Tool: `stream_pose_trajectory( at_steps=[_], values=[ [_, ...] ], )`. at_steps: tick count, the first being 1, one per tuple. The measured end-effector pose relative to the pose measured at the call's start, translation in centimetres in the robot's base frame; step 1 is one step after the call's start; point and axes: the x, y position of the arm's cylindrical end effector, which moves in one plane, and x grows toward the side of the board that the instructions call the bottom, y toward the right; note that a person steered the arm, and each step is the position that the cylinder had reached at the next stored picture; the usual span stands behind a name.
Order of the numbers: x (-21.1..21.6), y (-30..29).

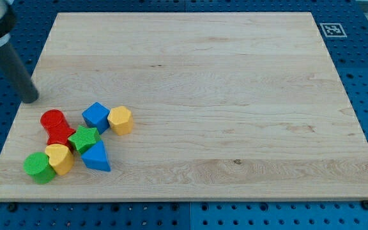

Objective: Slide the green circle along with the yellow heart towards the green star

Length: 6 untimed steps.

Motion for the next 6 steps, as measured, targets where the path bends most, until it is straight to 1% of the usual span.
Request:
stream_pose_trajectory(
  at_steps=[1,2,3,4,5,6],
  values=[
    [2.8,-1.0],
    [4.2,-1.0],
    [11.5,-1.0],
    [16.0,-0.7],
    [15.8,-0.6],
    [15.5,1.4]
  ],
)
